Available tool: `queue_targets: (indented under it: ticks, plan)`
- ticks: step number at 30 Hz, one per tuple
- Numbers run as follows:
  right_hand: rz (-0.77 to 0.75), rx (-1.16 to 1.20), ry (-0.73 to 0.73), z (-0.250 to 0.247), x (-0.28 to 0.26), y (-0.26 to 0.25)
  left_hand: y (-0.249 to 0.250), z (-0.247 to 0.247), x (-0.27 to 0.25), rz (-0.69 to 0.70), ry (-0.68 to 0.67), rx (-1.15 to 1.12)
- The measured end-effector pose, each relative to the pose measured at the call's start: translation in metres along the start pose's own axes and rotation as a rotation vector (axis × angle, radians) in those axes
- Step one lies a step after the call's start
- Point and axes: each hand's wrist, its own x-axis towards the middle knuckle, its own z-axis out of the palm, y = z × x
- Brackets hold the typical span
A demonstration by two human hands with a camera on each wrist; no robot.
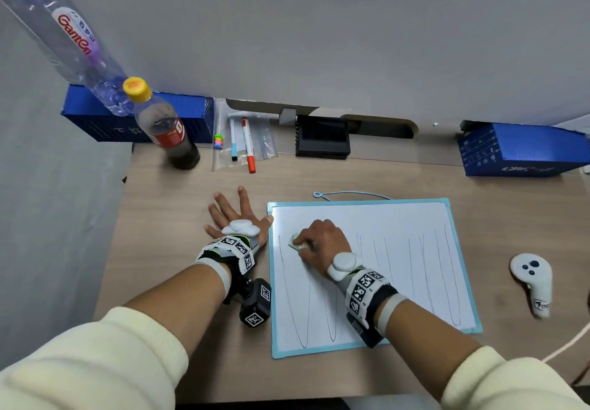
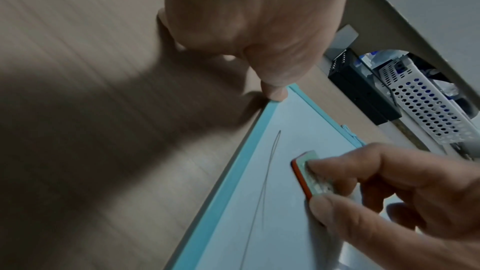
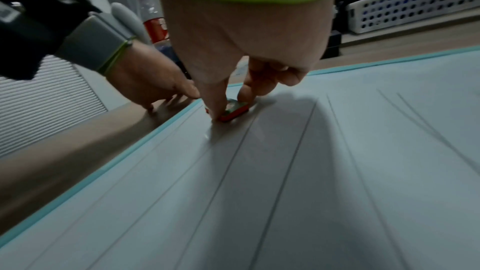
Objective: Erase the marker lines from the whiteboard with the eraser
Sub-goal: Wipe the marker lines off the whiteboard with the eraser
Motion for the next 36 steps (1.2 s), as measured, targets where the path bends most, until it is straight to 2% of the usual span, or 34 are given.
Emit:
queue_targets:
  ticks: [2, 7, 9, 13, 15, 19, 21, 25, 31, 36]
  plan:
    - [-0.006, -0.038, -0.021, -0.003, 0.0, 0.001, -0.003, 0.001, 0.002, 0.005, 0.003, -0.011]
    - [0.192, 0.093, 0.085, -0.016, 0.023, 0.005, -0.017, 0.007, 0.002, 0.009, 0.023, -0.047]
    - [0.198, 0.111, 0.068, -0.012, 0.021, -0.001, -0.018, 0.01, -0.002, 0.001, 0.024, -0.061]
    - [0.093, 0.075, -0.002, 0.0, 0.006, -0.012, -0.017, 0.007, -0.002, 0.0, -0.011, -0.03]
    - [0.095, 0.047, 0.031, -0.005, 0.008, -0.01, -0.015, 0.005, -0.002, -0.005, -0.02, -0.021]
    - [0.207, 0.062, 0.151, -0.012, 0.022, -0.004, -0.015, 0.006, -0.003, -0.013, -0.013, -0.025]
    - [0.15, 0.042, 0.14, -0.005, 0.02, -0.014, -0.016, 0.006, -0.004, -0.009, -0.004, -0.03]
    - [-0.032, -0.023, 0.025, 0.014, 0.0, -0.026, -0.016, 0.004, -0.006, -0.002, -0.012, -0.035]
    - [0.043, -0.02, 0.102, 0.001, 0.026, -0.025, -0.016, 0.003, -0.005, -0.01, -0.026, -0.024]
    - [-0.108, -0.111, -0.015, 0.014, 0.001, -0.029, -0.016, 0.007, -0.001, -0.012, -0.019, -0.036]
